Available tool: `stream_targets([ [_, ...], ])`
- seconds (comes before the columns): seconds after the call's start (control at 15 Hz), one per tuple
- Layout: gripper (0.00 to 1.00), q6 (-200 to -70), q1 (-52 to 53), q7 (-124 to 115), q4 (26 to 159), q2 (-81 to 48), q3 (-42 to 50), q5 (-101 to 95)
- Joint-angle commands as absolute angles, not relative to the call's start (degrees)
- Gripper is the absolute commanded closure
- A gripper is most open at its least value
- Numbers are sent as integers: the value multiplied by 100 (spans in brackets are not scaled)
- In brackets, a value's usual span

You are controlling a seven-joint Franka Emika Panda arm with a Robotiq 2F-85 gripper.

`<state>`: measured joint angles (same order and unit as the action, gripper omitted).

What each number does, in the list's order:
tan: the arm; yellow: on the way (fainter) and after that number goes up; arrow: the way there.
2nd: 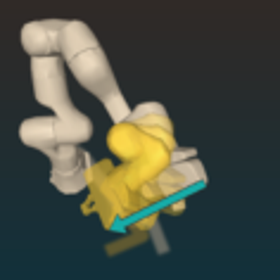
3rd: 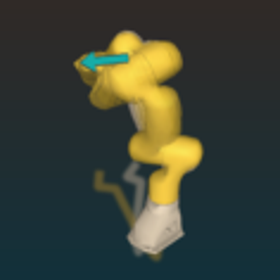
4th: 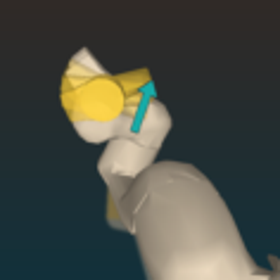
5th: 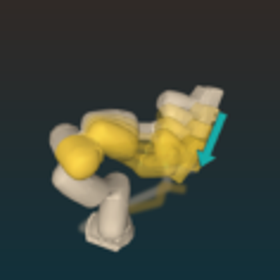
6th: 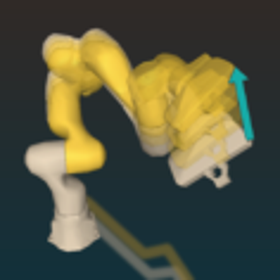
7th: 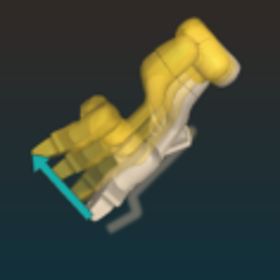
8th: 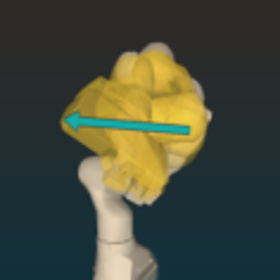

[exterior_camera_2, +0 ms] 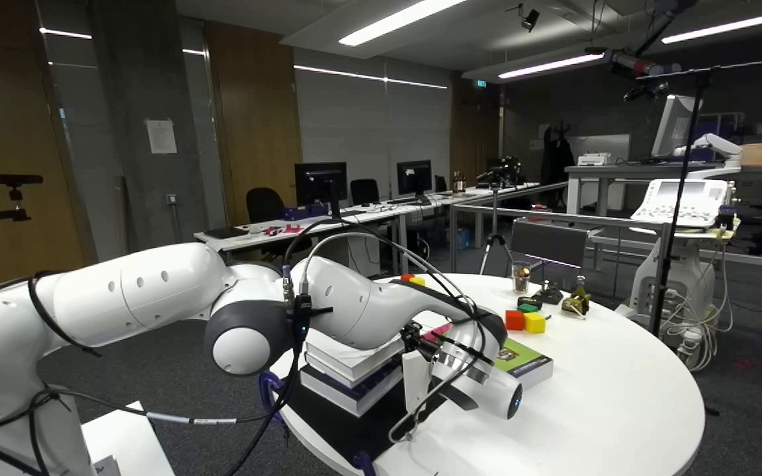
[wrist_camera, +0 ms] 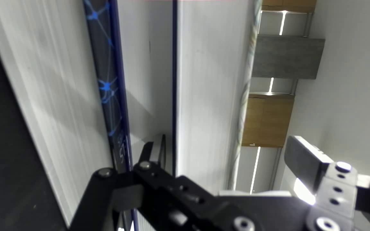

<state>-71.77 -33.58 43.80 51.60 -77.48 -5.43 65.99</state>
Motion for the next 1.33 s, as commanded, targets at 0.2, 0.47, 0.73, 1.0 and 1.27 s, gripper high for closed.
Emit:
stream_targets([
  [0.2, 0, -7187, -3364, 4379, 5165, -7749, -551, 6608],
  [0.47, 0, -7206, -3369, 4371, 5174, -7743, -561, 6628],
  [0.73, 0, -7184, -3374, 4346, 5183, -7731, -563, 6627],
  [1.0, 0, -7170, -3383, 4350, 5203, -7710, -568, 6630],
  [1.27, 28, -7157, -3382, 4322, 5206, -7714, -568, 6629],
])
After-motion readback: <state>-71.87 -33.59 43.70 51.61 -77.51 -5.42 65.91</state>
